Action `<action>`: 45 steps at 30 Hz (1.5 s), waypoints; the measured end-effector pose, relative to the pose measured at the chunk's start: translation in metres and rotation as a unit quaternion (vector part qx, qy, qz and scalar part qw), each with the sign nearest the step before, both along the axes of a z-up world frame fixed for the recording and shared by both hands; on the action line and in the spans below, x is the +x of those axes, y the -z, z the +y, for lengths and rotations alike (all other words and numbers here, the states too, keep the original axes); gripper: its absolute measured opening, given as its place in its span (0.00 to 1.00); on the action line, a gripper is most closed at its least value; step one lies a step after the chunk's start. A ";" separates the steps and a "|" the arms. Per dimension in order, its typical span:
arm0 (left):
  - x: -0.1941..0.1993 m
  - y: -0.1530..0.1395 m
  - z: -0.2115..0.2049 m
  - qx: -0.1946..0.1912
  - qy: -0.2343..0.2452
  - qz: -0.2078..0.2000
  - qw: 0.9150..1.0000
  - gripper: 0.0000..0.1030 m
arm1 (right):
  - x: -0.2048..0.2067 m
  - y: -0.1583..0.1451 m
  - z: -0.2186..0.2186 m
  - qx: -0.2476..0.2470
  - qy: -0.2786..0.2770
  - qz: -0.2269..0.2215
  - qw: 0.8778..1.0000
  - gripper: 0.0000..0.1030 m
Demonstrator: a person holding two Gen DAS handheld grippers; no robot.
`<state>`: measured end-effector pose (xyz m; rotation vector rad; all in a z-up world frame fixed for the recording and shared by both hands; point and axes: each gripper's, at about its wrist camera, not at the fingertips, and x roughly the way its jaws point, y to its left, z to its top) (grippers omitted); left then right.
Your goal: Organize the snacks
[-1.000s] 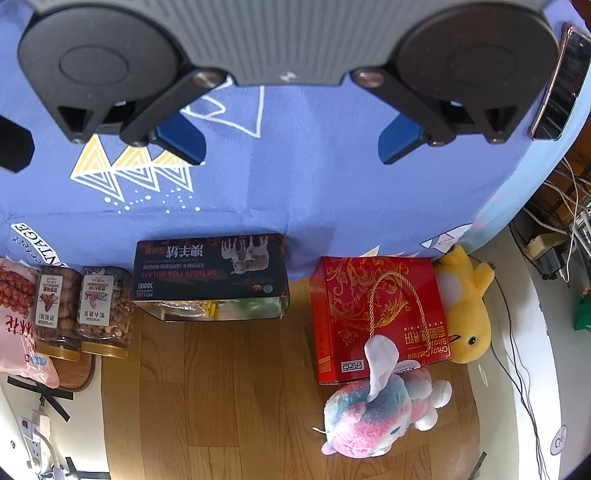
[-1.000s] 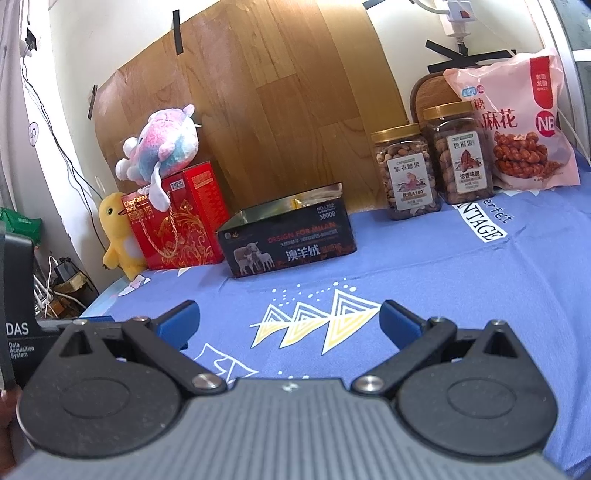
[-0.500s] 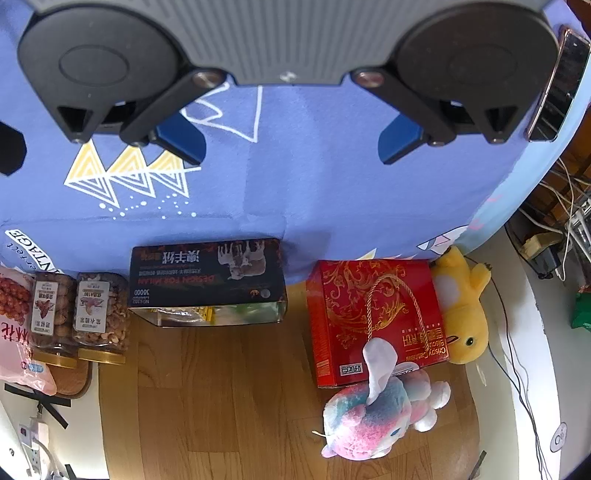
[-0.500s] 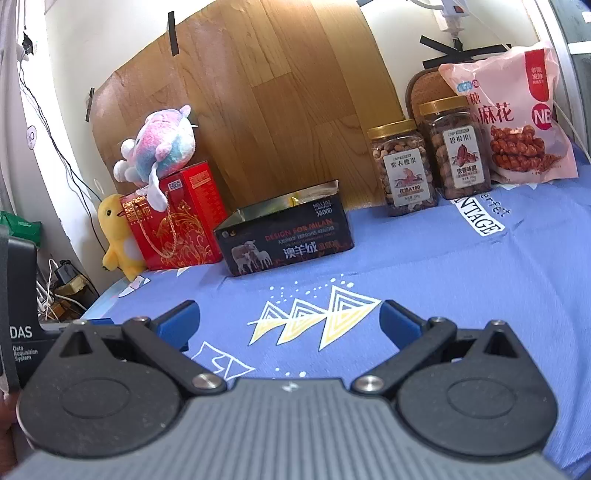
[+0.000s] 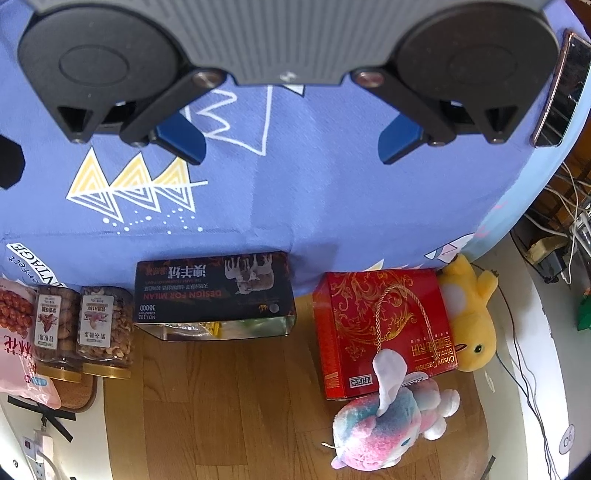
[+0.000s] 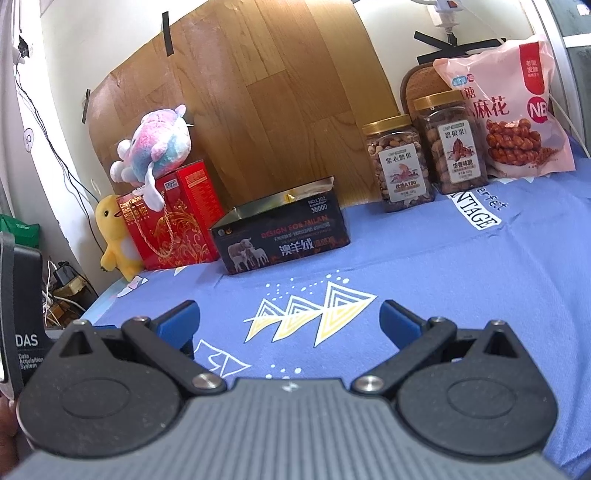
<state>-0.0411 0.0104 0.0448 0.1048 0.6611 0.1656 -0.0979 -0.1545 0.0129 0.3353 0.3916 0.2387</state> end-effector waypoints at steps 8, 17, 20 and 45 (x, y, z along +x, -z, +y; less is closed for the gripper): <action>-0.001 0.000 -0.001 0.002 0.003 0.001 1.000 1.00 | 0.000 0.001 -0.001 0.001 -0.001 0.001 1.000 1.00; -0.001 0.001 -0.001 0.002 0.002 0.001 1.000 1.00 | 0.000 0.002 0.000 0.000 -0.003 0.001 1.000 1.00; -0.001 0.001 -0.001 0.002 0.003 0.003 1.000 1.00 | 0.000 0.002 0.000 0.000 -0.003 0.001 1.000 1.00; -0.001 0.003 -0.002 0.004 0.002 0.005 1.000 1.00 | 0.000 0.002 0.000 0.000 -0.003 0.002 1.000 1.00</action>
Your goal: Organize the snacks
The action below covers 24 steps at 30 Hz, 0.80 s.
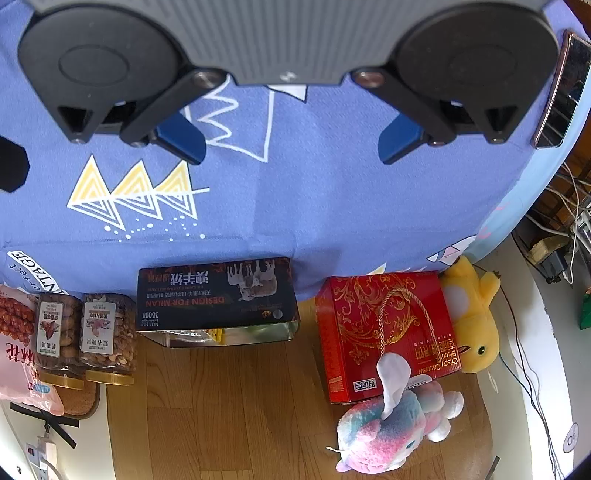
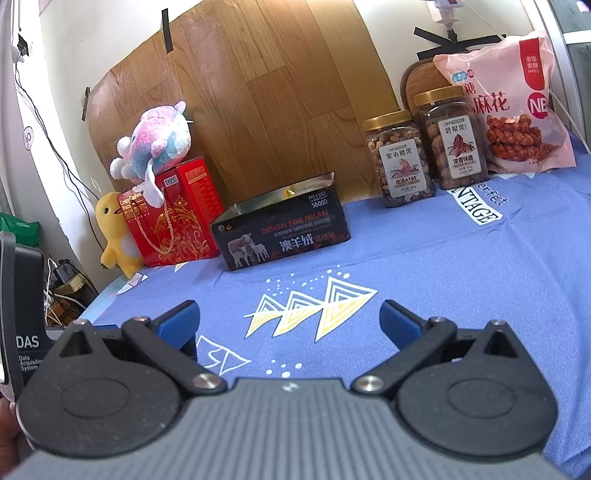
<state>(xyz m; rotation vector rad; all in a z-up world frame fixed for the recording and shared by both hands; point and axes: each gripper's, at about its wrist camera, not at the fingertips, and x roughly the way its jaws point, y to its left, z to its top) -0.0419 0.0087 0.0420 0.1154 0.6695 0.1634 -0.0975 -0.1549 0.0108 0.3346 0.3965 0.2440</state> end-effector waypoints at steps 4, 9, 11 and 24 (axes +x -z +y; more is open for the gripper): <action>0.000 0.001 0.000 0.000 0.000 0.000 1.000 1.00 | 0.000 0.000 0.000 0.000 0.000 0.000 1.000 1.00; 0.000 0.002 0.000 0.001 -0.001 0.001 1.000 1.00 | 0.000 0.001 0.000 0.000 0.000 0.001 1.000 1.00; 0.000 0.002 0.000 0.001 -0.001 0.001 1.000 1.00 | 0.000 0.000 0.000 0.001 0.000 0.001 1.000 1.00; 0.000 0.002 0.000 0.001 -0.001 0.001 1.000 1.00 | 0.000 0.001 0.000 0.001 0.001 0.001 1.000 1.00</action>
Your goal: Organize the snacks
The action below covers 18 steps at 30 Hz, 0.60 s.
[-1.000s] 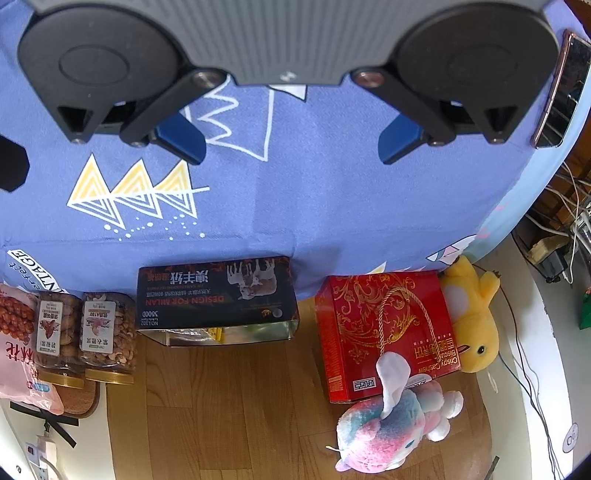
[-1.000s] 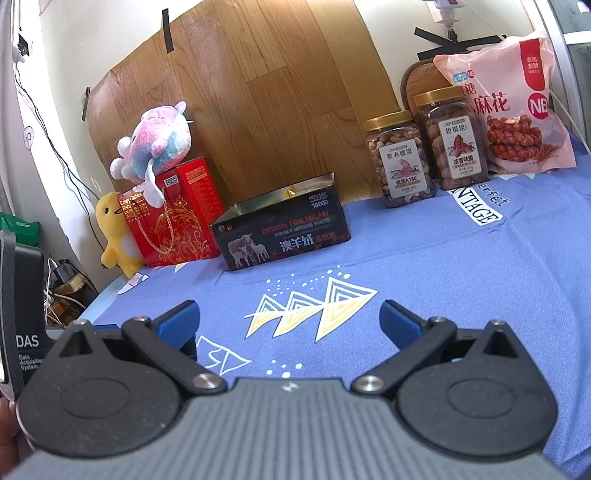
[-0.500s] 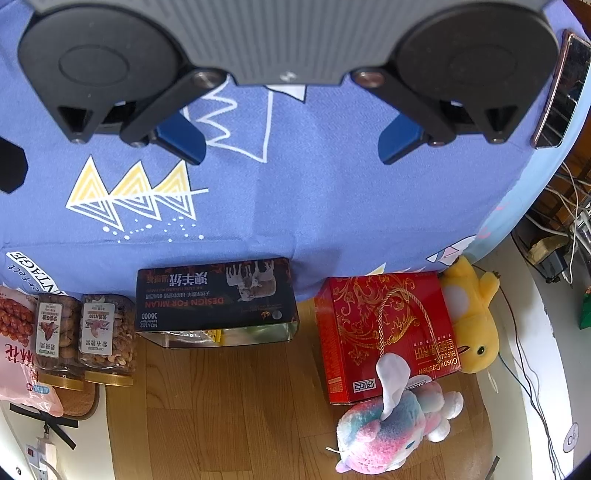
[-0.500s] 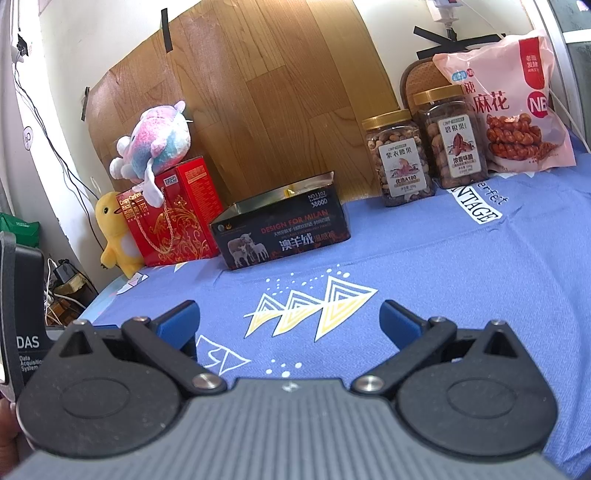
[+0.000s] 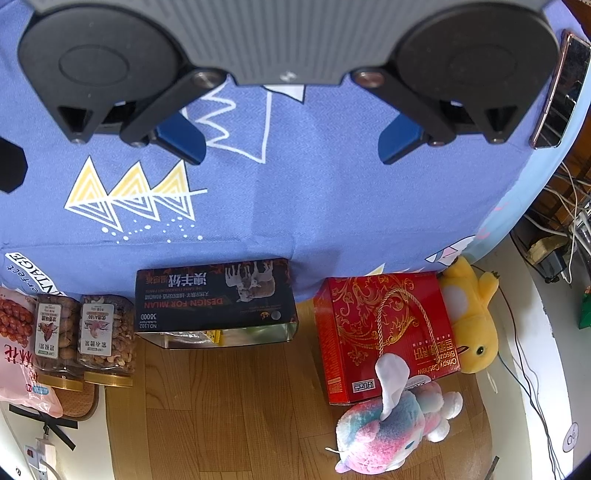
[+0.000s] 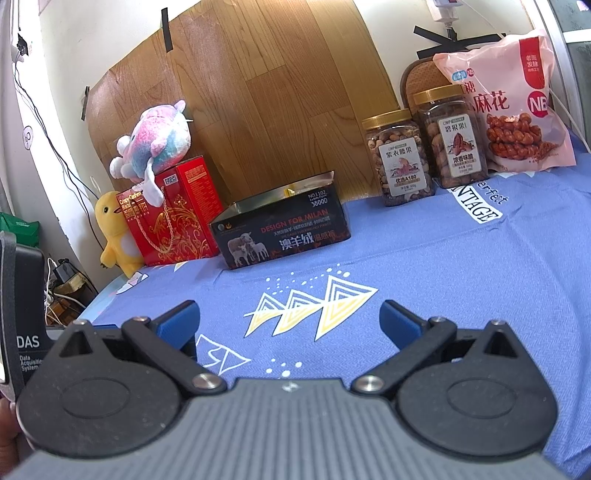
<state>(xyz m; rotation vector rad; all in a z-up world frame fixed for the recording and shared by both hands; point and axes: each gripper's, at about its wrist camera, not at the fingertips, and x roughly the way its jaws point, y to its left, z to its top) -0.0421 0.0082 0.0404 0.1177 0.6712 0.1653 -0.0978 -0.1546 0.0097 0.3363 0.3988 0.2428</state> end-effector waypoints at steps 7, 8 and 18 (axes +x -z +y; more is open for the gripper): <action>0.000 0.000 0.000 0.001 0.000 0.000 1.000 1.00 | 0.000 0.000 0.000 0.000 0.000 0.000 1.000 1.00; -0.001 0.000 0.000 0.001 0.000 0.000 1.000 1.00 | 0.000 0.000 0.000 0.000 0.000 0.000 1.000 1.00; -0.001 0.000 0.000 0.003 0.001 -0.001 1.000 1.00 | 0.000 0.001 0.000 0.000 0.000 0.001 1.000 1.00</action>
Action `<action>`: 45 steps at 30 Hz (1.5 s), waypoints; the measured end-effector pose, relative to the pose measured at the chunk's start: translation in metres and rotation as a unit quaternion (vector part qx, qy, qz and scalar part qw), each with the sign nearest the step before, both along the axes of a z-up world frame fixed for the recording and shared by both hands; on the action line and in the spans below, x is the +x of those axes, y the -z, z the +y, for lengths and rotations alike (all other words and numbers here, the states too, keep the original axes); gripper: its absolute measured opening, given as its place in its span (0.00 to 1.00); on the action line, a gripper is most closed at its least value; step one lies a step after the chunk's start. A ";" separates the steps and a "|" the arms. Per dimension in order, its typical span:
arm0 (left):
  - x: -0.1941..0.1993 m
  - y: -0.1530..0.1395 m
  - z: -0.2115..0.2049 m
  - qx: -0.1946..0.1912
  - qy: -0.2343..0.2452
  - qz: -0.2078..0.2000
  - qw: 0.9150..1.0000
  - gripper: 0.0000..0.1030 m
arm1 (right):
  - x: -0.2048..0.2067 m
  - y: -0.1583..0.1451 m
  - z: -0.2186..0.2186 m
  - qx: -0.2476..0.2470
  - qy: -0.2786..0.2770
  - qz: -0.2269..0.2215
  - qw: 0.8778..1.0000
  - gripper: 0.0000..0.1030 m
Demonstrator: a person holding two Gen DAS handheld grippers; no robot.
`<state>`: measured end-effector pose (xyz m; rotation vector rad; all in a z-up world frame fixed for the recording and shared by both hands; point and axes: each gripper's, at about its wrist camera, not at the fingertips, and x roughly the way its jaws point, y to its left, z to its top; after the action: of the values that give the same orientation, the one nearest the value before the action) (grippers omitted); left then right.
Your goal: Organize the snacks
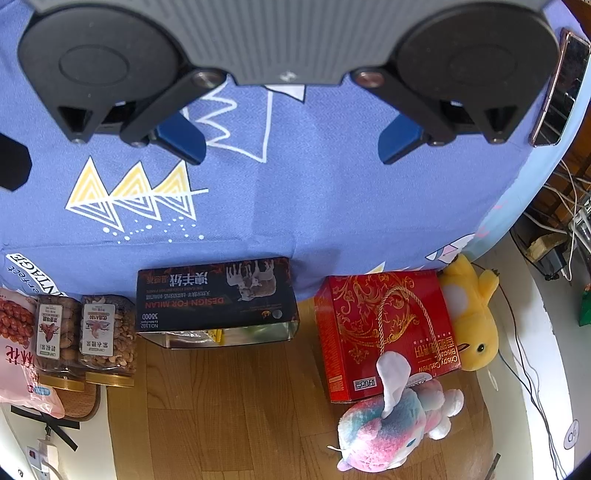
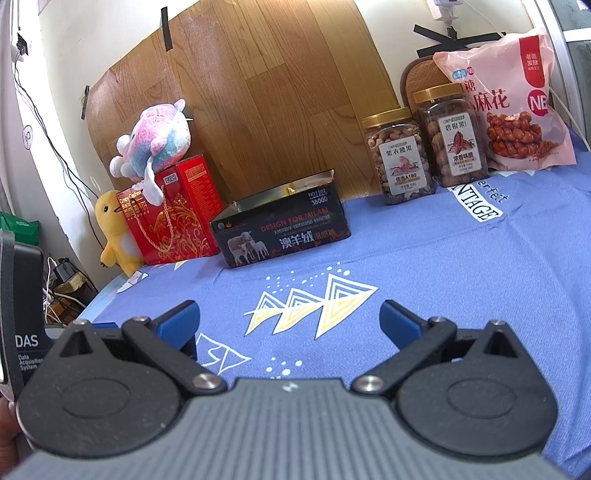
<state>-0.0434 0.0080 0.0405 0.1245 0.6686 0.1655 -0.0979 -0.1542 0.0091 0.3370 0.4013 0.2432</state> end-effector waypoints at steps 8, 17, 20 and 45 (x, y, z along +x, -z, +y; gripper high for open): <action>0.000 -0.001 0.000 0.001 0.001 -0.001 1.000 1.00 | 0.000 0.000 0.000 0.000 0.000 0.000 1.000 1.00; 0.000 -0.002 -0.001 0.003 0.001 -0.002 1.000 1.00 | 0.000 0.001 0.000 0.000 0.000 0.001 1.000 1.00; 0.000 -0.002 -0.001 0.003 0.001 -0.002 1.000 1.00 | -0.001 0.002 0.001 -0.001 0.000 0.000 1.000 1.00; -0.002 -0.004 -0.001 0.002 0.003 -0.010 1.000 1.00 | -0.001 0.002 0.002 -0.001 0.000 0.001 1.000 1.00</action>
<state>-0.0453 0.0072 0.0447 0.1292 0.6476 0.1621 -0.0989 -0.1527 0.0066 0.3361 0.4028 0.2427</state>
